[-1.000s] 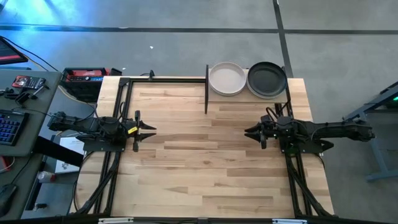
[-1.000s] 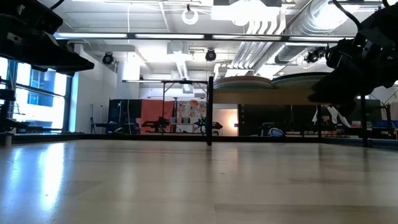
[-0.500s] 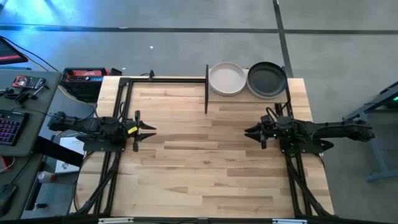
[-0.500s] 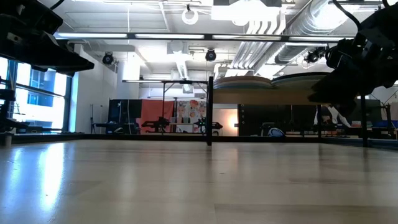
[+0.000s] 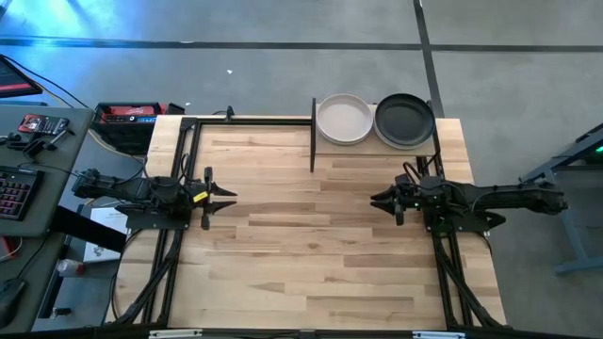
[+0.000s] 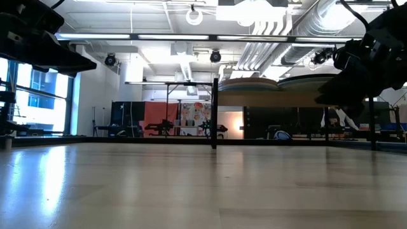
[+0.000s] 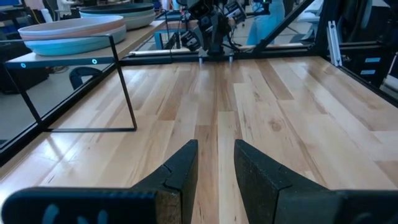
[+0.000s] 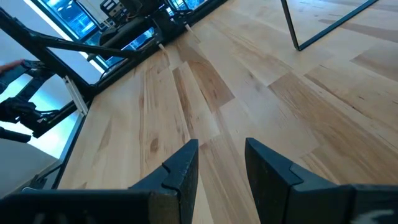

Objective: Place and stack plates onto a shelf
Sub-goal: Return to Home Position

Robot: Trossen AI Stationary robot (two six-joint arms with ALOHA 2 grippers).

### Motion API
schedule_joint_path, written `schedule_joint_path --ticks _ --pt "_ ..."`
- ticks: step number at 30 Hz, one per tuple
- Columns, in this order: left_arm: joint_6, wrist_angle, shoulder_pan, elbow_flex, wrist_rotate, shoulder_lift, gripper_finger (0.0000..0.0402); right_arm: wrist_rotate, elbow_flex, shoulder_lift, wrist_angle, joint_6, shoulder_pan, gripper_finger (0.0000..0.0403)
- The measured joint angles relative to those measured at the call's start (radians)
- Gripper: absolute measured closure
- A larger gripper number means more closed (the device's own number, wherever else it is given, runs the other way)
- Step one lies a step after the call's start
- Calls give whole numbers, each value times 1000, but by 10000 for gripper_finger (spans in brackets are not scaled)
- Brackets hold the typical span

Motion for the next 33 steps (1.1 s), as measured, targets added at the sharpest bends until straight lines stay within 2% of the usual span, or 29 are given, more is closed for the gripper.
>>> schedule_joint_path --ticks 14,33 --pt "0 0 0 0 2 -5 309 0 -2 -148 10 0 0 289" --pt "0 0 0 -1 1 -5 309 0 -3 -220 11 0 0 289"
